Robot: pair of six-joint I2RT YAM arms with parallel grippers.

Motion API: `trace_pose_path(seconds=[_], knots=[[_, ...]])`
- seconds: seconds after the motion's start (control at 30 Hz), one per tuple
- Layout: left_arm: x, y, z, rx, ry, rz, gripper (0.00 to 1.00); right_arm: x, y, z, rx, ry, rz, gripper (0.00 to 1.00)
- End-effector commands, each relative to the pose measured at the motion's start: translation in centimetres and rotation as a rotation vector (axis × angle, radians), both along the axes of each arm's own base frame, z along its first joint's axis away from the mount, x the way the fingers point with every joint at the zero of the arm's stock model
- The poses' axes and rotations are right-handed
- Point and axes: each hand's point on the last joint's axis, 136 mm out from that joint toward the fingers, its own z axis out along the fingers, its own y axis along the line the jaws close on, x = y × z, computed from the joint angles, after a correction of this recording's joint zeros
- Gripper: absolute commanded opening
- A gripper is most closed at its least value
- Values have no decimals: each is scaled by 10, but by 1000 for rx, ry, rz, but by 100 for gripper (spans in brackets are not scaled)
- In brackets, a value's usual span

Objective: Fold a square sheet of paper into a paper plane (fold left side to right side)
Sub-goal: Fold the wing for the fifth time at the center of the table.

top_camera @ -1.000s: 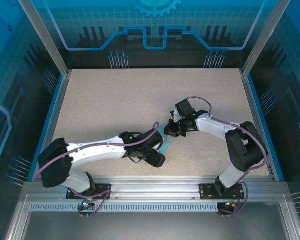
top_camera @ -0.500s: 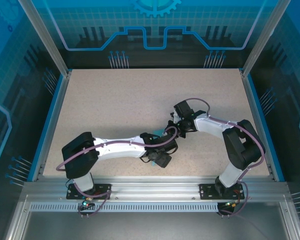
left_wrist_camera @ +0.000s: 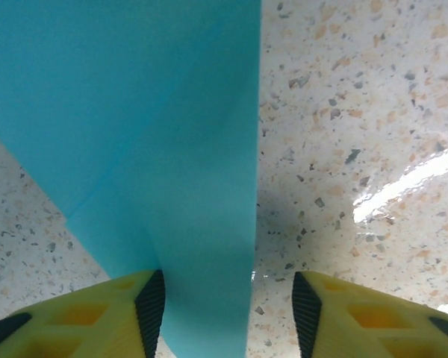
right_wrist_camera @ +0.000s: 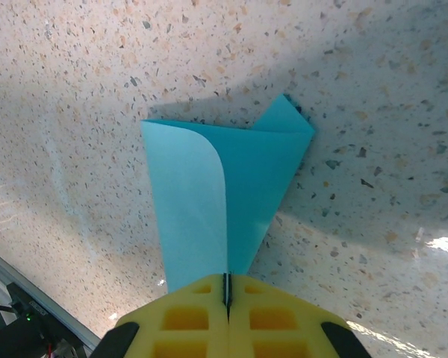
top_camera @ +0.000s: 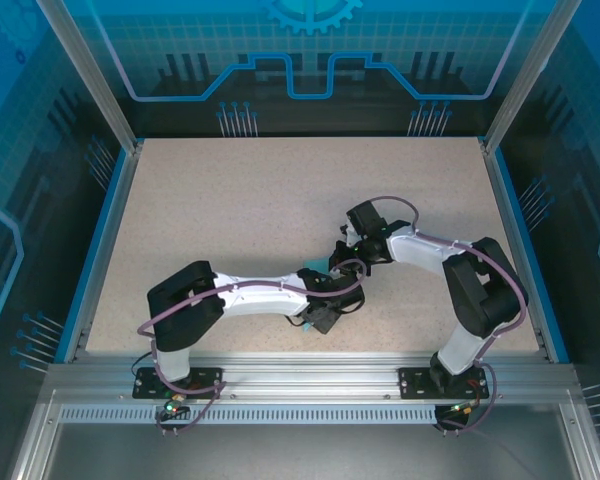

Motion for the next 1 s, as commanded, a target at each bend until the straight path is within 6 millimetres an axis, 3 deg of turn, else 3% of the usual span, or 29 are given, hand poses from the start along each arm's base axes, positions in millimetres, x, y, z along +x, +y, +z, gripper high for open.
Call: trace_pose_path(seconds=[0.0, 0.23, 0.57, 0.67, 0.83, 0.97], knots=[[1, -1, -1, 28, -8, -4, 46, -2, 2, -3, -26, 22, 5, 0], [-1, -2, -8, 37, 10, -13, 37, -2, 0, -8, -41, 30, 4, 0], [2, -2, -1, 25, -15, -17, 30, -1, 1, -8, -42, 38, -1, 0], [5, -5, 10, 4, -34, -22, 43, -1, 2, -5, -32, 47, -12, 0], [11, -9, 29, -21, -83, -23, 54, 1, 5, -1, -11, 63, -31, 0], [12, -9, 29, -4, -102, -20, 59, 0, 8, -1, 12, 86, -47, 0]])
